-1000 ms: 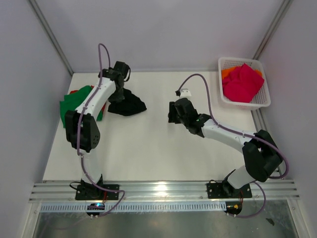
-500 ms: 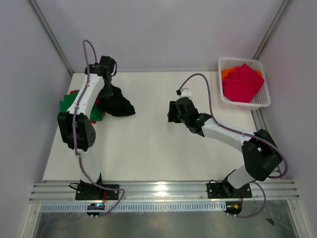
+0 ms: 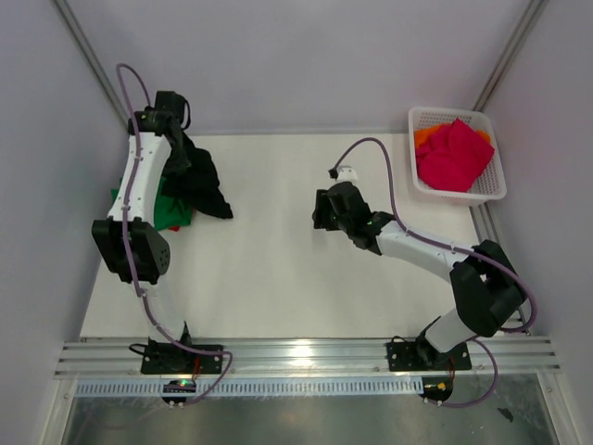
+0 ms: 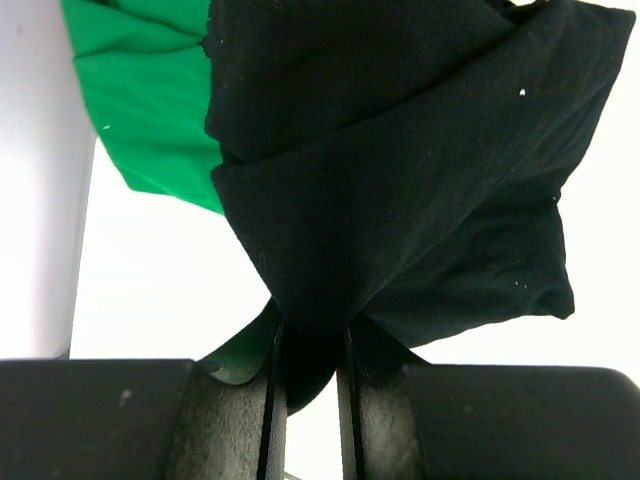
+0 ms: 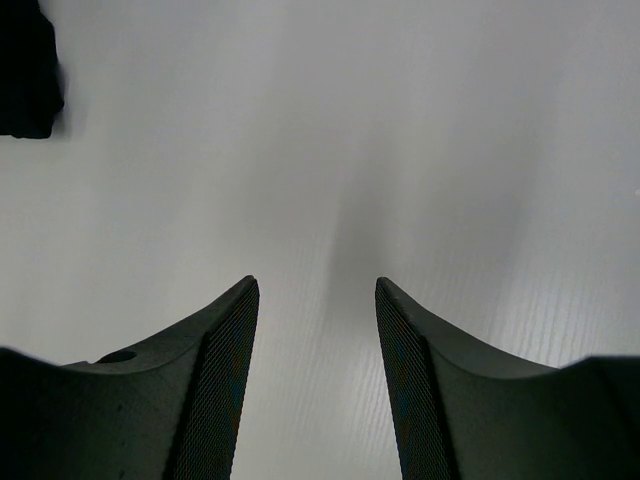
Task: Fold and stack the t-shirts
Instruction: Put the neatly folded tshirt into the corner of the board with the left arm
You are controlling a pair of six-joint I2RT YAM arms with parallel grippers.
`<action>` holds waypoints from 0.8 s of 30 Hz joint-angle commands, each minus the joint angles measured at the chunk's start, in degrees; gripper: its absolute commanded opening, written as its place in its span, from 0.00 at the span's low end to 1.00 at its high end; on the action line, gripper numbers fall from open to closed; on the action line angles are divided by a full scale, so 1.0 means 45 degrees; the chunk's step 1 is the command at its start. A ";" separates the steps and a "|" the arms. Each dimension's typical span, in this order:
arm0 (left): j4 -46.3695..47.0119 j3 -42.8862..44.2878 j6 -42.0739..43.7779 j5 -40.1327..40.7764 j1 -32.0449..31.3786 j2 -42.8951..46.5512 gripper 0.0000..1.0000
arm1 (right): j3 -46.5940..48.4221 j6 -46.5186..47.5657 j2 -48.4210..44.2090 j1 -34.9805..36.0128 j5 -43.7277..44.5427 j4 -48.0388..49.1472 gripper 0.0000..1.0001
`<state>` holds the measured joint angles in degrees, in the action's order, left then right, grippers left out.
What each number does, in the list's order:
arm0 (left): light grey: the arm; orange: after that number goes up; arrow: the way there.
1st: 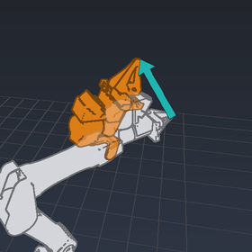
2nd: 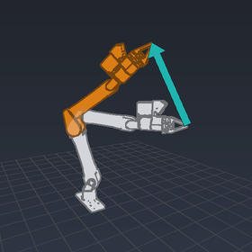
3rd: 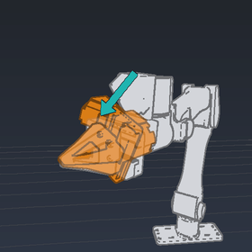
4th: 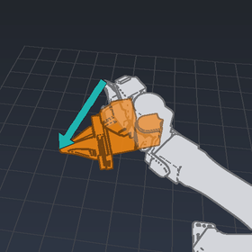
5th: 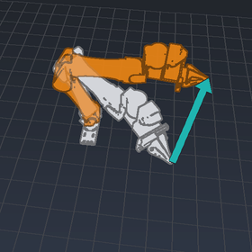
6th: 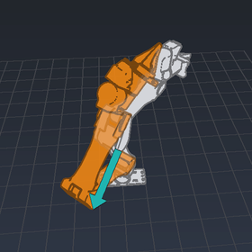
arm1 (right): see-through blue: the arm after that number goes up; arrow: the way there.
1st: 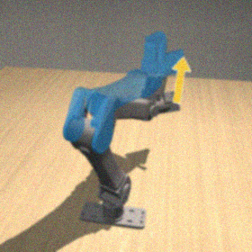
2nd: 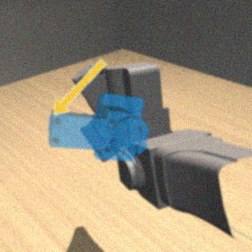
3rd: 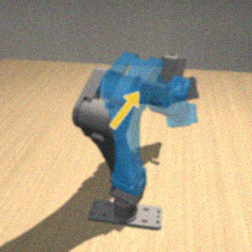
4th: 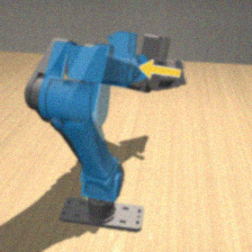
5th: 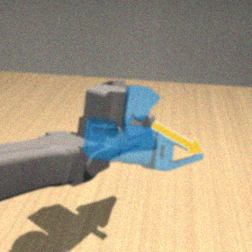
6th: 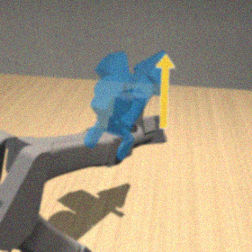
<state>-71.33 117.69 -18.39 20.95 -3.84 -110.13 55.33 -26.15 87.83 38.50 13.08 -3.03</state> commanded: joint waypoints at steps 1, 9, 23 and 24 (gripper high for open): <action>0.0011 0.0254 0.0220 -0.0124 0.0598 0.0976 0.19 | 0.0302 -0.0146 0.0091 -0.0079 0.0023 0.0575 0.55; 0.0187 0.0175 0.0415 -0.0825 0.1730 0.1484 0.20 | 0.0516 -0.0185 0.0325 -0.0138 -0.0134 0.0595 0.55; 0.0304 0.0098 0.0610 -0.1121 0.3313 0.0977 0.20 | 0.0361 -0.0146 0.0228 -0.0255 -0.0211 0.0594 0.55; 0.0362 -0.0038 0.0611 -0.1140 0.3410 0.0957 0.20 | 0.0380 -0.0126 0.0228 -0.0294 -0.0231 0.0595 0.55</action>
<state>-71.57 117.38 -16.97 15.16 10.35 -106.61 55.51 -26.55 89.38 37.71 12.05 -2.98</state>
